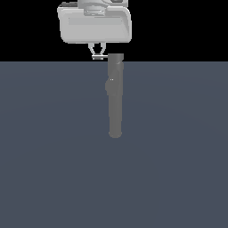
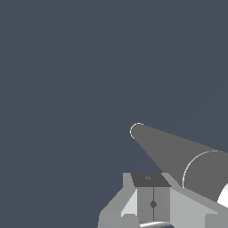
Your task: Turn on the faucet by rotating a designated handle.
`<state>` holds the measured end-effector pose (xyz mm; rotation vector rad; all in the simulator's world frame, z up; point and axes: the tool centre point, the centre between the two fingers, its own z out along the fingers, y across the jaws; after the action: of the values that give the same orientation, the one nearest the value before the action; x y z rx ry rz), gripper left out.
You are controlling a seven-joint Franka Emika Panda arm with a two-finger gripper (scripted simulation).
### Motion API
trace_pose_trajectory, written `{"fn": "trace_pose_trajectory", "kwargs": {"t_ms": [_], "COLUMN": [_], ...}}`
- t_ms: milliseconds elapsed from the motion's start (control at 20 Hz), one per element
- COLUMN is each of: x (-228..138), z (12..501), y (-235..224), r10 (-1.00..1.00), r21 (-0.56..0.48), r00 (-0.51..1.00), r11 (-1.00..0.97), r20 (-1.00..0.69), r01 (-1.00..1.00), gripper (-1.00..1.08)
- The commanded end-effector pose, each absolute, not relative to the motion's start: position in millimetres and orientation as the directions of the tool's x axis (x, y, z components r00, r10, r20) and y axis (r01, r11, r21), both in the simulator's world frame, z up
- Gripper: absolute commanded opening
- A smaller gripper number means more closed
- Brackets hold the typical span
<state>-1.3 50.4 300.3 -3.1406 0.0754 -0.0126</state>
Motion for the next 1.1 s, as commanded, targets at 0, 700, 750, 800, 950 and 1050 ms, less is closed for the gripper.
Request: {"fn": "trace_pose_trajectory", "kwargs": {"t_ms": [0,700,750,800,950,1050], "x": [-1,-47,-50,-54,-46,-51], "z": [301,301,300,301,300,300], "y": [50,37,36,35,31,23], "r10": [-0.048,-0.044,-0.044,-0.044,-0.044,-0.044], "r21": [0.0,0.0,0.0,0.0,-0.001,-0.001], "r00": [0.999,0.999,0.999,0.999,0.999,0.999], "r11": [-0.999,-0.999,-0.999,-0.999,-0.999,-0.999], "r20": [0.008,0.002,0.001,0.001,0.012,0.009], "r01": [-0.048,-0.044,-0.044,-0.044,-0.044,-0.044], "gripper": [-1.0,-1.0,-1.0,-1.0,-1.0,-1.0]}}
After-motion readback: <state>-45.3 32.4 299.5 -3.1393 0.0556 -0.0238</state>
